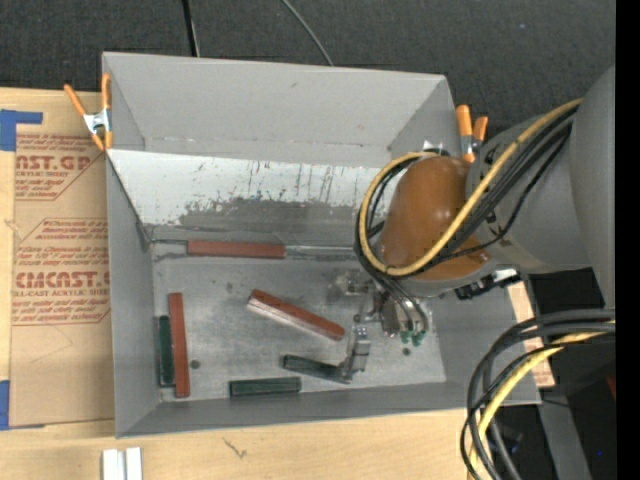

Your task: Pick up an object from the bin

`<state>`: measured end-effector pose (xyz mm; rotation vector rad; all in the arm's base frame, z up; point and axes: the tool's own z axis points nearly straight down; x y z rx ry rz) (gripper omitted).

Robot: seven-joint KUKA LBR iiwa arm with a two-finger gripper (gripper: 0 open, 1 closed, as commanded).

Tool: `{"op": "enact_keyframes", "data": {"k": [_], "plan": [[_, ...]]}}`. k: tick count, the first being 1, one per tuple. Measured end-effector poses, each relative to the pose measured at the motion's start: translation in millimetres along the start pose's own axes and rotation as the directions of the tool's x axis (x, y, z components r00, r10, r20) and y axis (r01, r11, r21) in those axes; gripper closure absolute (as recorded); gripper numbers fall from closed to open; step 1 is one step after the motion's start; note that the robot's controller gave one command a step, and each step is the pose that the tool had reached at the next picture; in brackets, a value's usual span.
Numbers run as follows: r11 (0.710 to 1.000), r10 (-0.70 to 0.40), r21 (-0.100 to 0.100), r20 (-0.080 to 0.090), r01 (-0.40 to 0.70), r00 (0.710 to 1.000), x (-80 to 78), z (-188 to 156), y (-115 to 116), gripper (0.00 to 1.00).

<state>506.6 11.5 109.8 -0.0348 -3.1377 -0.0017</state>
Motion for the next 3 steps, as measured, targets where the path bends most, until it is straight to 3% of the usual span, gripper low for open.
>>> {"op": "enact_keyframes", "data": {"k": [1, 2, 3], "plan": [[1.0, 0.015, 0.001, 0.005, -0.015, 1.0, -16.2, -1, 20, 0.0], [0.997, 0.075, 0.0, 0.004, -0.075, 0.997, -7.5, 22, 23, 0.0], [0.99, 0.143, 0.001, 0.006, -0.143, 0.99, -8.6, 39, 40, 1.0]]}}
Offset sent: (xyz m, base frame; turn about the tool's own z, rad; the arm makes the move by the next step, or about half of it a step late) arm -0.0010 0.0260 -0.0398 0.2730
